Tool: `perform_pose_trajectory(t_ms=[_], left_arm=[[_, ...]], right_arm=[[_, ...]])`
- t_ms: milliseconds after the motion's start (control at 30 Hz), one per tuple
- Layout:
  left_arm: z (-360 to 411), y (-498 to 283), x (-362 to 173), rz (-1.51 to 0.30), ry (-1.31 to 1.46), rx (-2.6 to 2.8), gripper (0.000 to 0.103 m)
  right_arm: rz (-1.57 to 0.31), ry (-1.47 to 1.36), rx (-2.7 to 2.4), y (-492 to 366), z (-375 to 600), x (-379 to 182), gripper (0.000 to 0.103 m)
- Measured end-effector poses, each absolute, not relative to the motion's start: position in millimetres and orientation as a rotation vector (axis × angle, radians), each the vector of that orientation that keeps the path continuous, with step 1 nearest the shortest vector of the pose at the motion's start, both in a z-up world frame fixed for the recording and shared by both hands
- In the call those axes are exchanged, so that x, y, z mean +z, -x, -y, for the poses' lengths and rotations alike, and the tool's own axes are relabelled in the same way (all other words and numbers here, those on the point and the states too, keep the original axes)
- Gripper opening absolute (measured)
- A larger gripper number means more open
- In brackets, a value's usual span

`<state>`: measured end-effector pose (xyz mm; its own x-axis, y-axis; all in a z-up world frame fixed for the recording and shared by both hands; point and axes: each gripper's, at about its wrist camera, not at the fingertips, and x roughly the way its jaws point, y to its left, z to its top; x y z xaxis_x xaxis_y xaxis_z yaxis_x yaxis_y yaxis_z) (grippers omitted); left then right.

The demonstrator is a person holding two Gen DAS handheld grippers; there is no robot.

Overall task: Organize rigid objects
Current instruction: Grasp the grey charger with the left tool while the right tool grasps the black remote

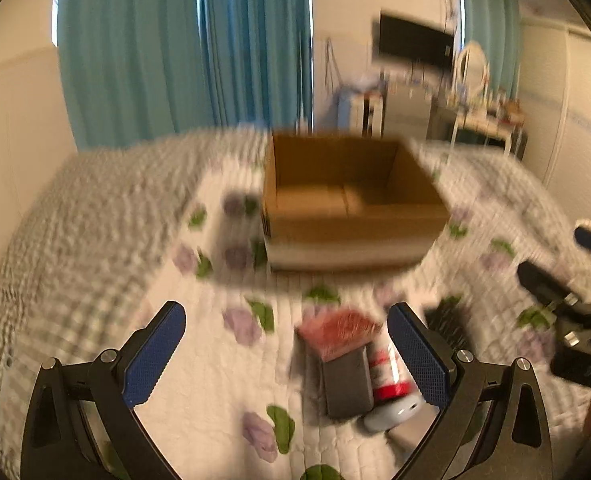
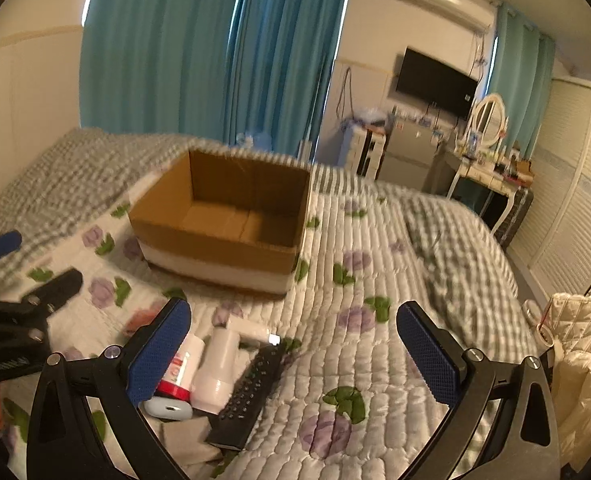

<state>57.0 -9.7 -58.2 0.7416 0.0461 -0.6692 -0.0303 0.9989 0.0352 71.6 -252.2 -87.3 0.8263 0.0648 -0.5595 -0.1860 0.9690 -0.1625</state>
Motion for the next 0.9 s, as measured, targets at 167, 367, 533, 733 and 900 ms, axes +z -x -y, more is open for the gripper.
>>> perform_pose_trajectory(t_ms=[167, 367, 533, 733, 900], left_arm=[[26.8, -79.8, -115.2, -0.941, -0.080, 0.012, 0.092], [38.0, -81.2, -136.2, -1.010, -0.103, -0.042, 0.082], [45.6, -88.0, -146.8, -1.059, -0.098, -0.087, 0.066], [49.5, -95.5, -150.4, -1.089, -0.075, -0.116, 0.047], [33.5, -87.6, -135.1, -1.076, 0.016, -0.132, 0.045]], right_arm=[[-0.719, 0.215, 0.155, -101.1, 254.7, -121.5, 0.103], [-0.805, 0.212, 0.170, -116.7, 254.7, -142.2, 0.103], [-0.832, 0.222, 0.176, -119.4, 252.1, -146.3, 0.103], [-0.848, 0.242, 0.164, -121.2, 248.5, -149.5, 0.103], [-0.845, 0.257, 0.161, -119.2, 246.2, -148.3, 0.103]])
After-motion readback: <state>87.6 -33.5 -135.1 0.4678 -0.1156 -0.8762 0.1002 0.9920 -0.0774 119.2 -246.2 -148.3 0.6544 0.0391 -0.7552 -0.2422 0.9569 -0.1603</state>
